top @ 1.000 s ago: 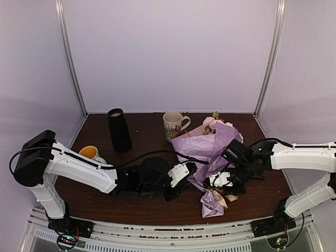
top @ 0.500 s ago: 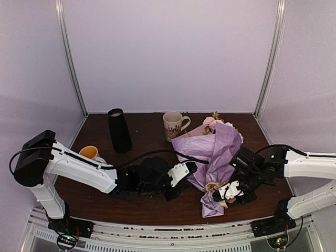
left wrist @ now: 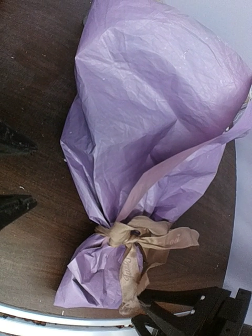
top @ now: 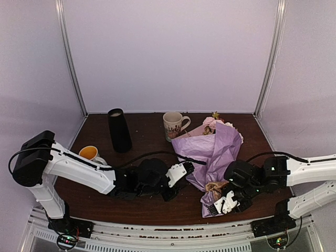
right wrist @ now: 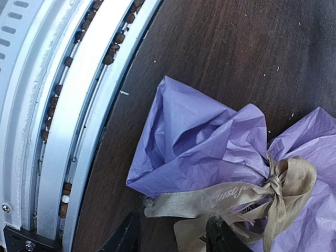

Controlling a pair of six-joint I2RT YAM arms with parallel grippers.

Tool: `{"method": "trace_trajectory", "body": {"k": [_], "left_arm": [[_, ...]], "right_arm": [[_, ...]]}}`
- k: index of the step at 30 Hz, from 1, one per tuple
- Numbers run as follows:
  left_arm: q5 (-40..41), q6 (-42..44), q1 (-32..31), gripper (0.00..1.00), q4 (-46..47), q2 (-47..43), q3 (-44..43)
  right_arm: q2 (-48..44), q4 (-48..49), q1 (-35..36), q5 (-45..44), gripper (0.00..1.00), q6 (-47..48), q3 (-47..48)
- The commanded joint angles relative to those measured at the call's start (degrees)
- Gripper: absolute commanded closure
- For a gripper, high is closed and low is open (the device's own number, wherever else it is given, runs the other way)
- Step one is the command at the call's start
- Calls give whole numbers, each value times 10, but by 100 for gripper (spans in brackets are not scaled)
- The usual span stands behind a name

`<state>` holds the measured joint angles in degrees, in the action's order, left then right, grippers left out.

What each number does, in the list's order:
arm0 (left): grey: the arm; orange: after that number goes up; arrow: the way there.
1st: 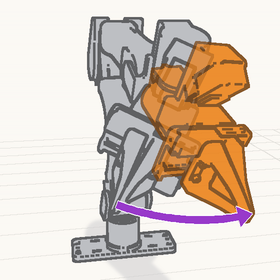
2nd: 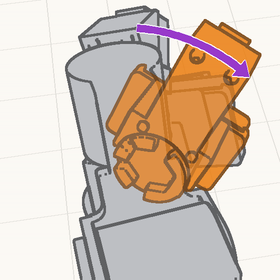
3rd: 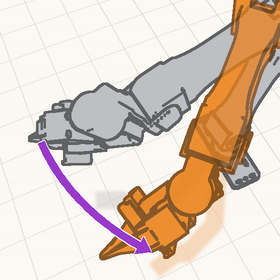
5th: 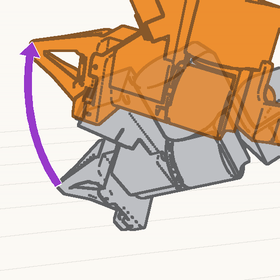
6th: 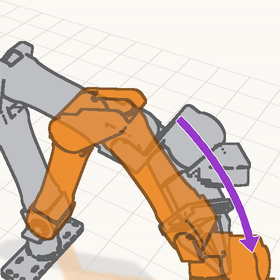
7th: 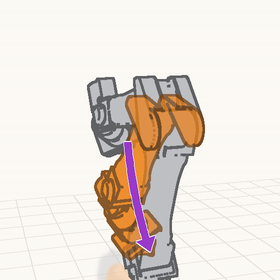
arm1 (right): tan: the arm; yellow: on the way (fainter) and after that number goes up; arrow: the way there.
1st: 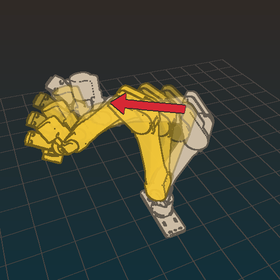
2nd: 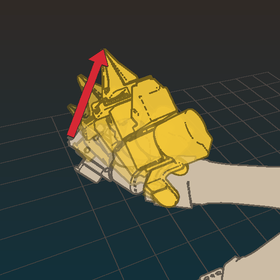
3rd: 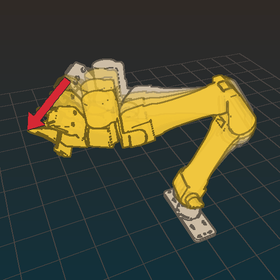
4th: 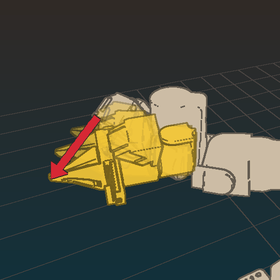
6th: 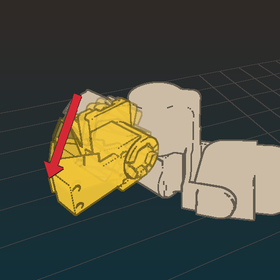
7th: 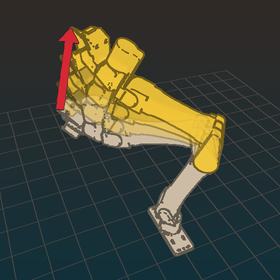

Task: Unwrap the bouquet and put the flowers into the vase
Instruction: Untie the ribbon from the tied bouquet.

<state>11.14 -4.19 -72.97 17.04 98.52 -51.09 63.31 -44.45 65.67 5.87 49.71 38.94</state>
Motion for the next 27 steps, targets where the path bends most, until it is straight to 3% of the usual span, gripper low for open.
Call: {"method": "trace_trajectory", "body": {"k": [1, 4, 10, 15, 19, 27], "left_arm": [[15, -3, -2, 71, 14, -19, 3], [13, -4, -2, 71, 13, -20, 2], [5, -1, -2, 71, 7, -13, -12], [7, -2, -2, 71, 2, -12, -11], [3, -2, -2, 71, -9, -5, -23], [4, -12, -2, 71, -9, -8, -19]], "right_arm": [[-32, -46, 8, -2, 60, -5, 30], [-38, -62, -22, 26, 57, -10, 61], [-33, -33, -25, 35, 58, 7, 25], [-75, -93, -53, 49, 59, 5, 109], [-56, -104, -58, 76, 51, 22, 106], [28, -56, -57, 99, 52, 25, 83]]}}
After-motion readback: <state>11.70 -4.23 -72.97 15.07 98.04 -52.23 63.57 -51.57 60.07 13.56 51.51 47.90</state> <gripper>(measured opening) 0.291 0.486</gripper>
